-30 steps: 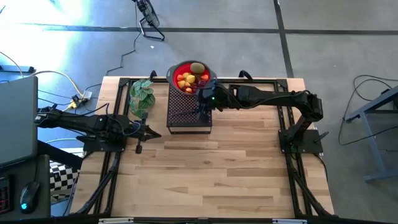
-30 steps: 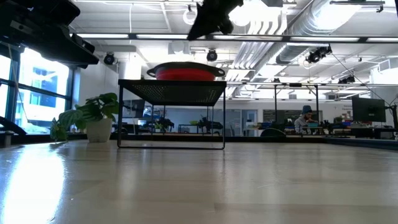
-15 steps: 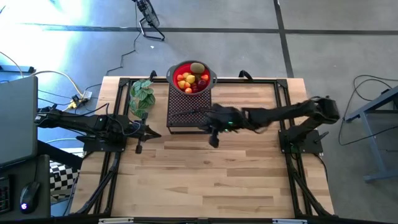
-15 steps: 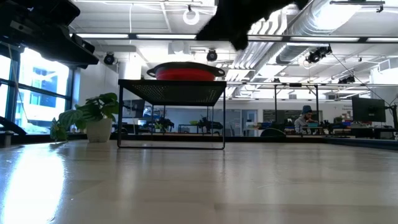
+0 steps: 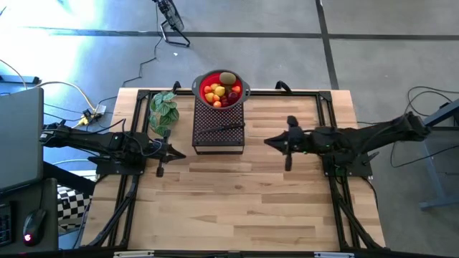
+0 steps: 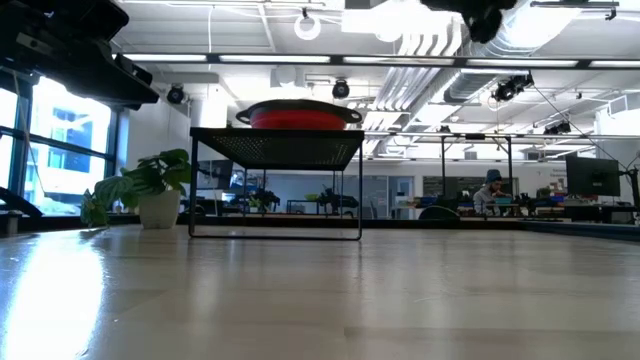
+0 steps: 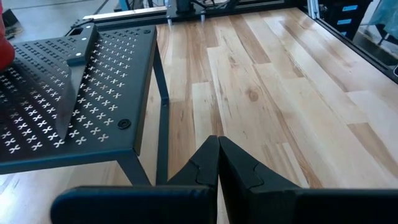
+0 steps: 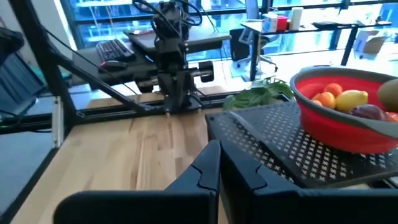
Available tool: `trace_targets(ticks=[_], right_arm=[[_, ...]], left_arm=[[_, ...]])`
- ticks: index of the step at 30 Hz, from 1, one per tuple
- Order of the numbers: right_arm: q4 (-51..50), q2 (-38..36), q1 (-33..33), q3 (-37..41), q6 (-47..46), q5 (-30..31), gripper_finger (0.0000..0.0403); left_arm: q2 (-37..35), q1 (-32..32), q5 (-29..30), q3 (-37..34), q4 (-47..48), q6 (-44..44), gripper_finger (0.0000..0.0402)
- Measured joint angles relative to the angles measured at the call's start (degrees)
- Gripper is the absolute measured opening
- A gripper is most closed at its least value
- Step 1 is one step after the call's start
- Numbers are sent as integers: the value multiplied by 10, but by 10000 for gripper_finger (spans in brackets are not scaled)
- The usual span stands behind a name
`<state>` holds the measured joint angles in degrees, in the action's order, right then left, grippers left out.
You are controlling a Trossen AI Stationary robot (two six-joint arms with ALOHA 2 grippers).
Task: Pick & Place Fruit
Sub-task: Return to home position
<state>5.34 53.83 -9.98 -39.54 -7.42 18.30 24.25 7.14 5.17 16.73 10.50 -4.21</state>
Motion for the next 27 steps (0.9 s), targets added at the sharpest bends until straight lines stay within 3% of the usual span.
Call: trace_targets(ticks=[5,12,19,27], right_arm=[[-7,-44,-2,22,-5,-5,4],[-10,-38,-1,22,-27,-5,4],[-39,-37,-1,22,20,-4,4],[-52,-37,-1,22,-3,-4,3]], left_arm=[[0,0,0,0,0,0,3],[0,0,2,0,-4,-39,3],[-4,0,1,0,-9,-44,3],[-99,0,1,0,45,-82,3]])
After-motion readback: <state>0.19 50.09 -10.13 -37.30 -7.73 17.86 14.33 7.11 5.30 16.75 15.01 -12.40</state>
